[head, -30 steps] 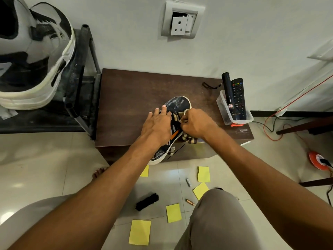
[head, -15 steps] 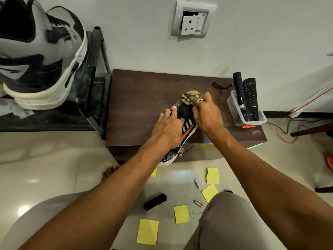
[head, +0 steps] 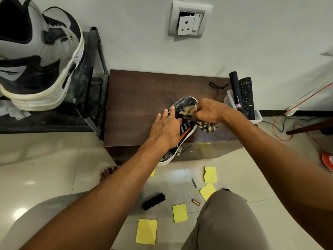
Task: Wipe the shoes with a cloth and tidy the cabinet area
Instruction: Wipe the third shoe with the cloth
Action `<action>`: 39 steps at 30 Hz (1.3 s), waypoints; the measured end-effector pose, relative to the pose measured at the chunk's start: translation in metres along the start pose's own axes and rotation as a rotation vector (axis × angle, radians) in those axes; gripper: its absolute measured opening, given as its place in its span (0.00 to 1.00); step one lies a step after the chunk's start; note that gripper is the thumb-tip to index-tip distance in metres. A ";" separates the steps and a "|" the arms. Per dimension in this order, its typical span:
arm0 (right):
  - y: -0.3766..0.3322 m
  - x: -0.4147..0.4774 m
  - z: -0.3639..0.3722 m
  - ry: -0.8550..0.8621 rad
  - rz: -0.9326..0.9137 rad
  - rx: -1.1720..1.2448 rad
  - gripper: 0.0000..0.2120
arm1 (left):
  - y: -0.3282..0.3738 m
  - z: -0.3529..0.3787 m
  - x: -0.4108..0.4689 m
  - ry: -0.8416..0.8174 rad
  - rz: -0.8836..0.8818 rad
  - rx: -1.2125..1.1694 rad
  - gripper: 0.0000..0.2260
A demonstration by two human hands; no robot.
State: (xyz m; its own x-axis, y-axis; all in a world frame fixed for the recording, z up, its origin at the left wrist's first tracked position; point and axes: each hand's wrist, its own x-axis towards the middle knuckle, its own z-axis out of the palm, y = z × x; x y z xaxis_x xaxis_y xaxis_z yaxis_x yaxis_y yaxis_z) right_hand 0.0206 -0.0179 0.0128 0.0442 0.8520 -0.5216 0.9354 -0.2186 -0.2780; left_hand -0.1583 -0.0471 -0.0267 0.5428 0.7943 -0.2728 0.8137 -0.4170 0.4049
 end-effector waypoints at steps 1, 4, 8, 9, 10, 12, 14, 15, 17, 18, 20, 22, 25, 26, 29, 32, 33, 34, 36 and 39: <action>0.001 0.004 0.001 0.138 -0.005 -0.014 0.10 | 0.000 0.000 0.000 -0.002 -0.004 -0.005 0.23; -0.004 0.008 0.019 0.430 -0.076 -0.107 0.13 | 0.000 0.000 0.001 -0.007 -0.010 0.000 0.25; -0.011 0.008 0.027 0.344 -0.074 -0.229 0.14 | 0.000 -0.003 0.000 -0.004 -0.014 -0.012 0.26; -0.012 0.007 0.024 0.315 -0.075 -0.283 0.14 | 0.001 -0.003 -0.001 0.000 -0.013 -0.015 0.26; -0.012 0.007 0.022 0.268 -0.075 -0.333 0.14 | 0.002 -0.002 -0.002 0.002 -0.015 -0.015 0.25; -0.012 0.006 0.017 0.148 -0.045 -0.369 0.13 | 0.002 0.000 -0.003 -0.001 -0.021 -0.016 0.24; -0.013 0.004 0.011 0.014 0.000 -0.341 0.11 | 0.002 0.000 -0.002 0.003 -0.023 -0.015 0.24; -0.014 0.002 0.006 -0.061 0.018 -0.321 0.10 | 0.002 0.000 -0.002 0.003 -0.026 -0.017 0.25; -0.017 -0.002 -0.007 -0.186 0.035 -0.277 0.09 | 0.001 -0.001 -0.001 0.000 -0.025 -0.025 0.25; -0.017 -0.003 -0.014 -0.199 0.037 -0.250 0.09 | 0.001 -0.001 -0.001 -0.003 -0.025 -0.030 0.25; -0.016 0.000 -0.022 -0.075 0.015 -0.198 0.09 | 0.000 -0.001 0.000 -0.002 -0.028 -0.034 0.25; -0.013 0.006 -0.018 0.199 -0.009 -0.162 0.11 | -0.002 -0.001 0.000 -0.004 -0.027 -0.033 0.26; -0.008 0.007 0.011 0.381 -0.001 -0.173 0.15 | 0.000 -0.002 0.000 0.003 -0.024 -0.033 0.25; -0.007 0.006 0.019 0.383 -0.001 -0.187 0.16 | 0.000 -0.002 -0.001 0.009 -0.022 -0.028 0.25; -0.009 0.004 0.027 0.386 0.008 -0.286 0.16 | 0.001 -0.001 -0.002 0.017 -0.029 -0.027 0.25; -0.011 0.002 0.025 0.326 0.064 -0.309 0.10 | 0.002 -0.002 -0.003 0.004 -0.032 -0.026 0.25; -0.012 0.000 0.023 0.285 0.090 -0.302 0.09 | 0.002 -0.003 -0.004 0.001 -0.030 -0.024 0.25; -0.012 -0.002 0.021 0.243 0.112 -0.295 0.08 | 0.003 -0.003 -0.004 -0.002 -0.030 -0.022 0.25; -0.012 -0.005 0.015 0.131 0.132 -0.243 0.09 | 0.003 -0.003 -0.004 -0.007 -0.029 -0.017 0.25; -0.015 -0.012 0.003 -0.058 0.116 -0.133 0.08 | 0.003 -0.003 -0.004 -0.004 -0.022 -0.012 0.24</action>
State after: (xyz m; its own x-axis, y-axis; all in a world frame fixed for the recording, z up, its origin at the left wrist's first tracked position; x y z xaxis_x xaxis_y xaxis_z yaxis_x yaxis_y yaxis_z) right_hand 0.0050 -0.0260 0.0203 0.1374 0.7952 -0.5906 0.9635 -0.2455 -0.1064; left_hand -0.1589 -0.0506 -0.0221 0.5255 0.8015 -0.2853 0.8230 -0.3939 0.4092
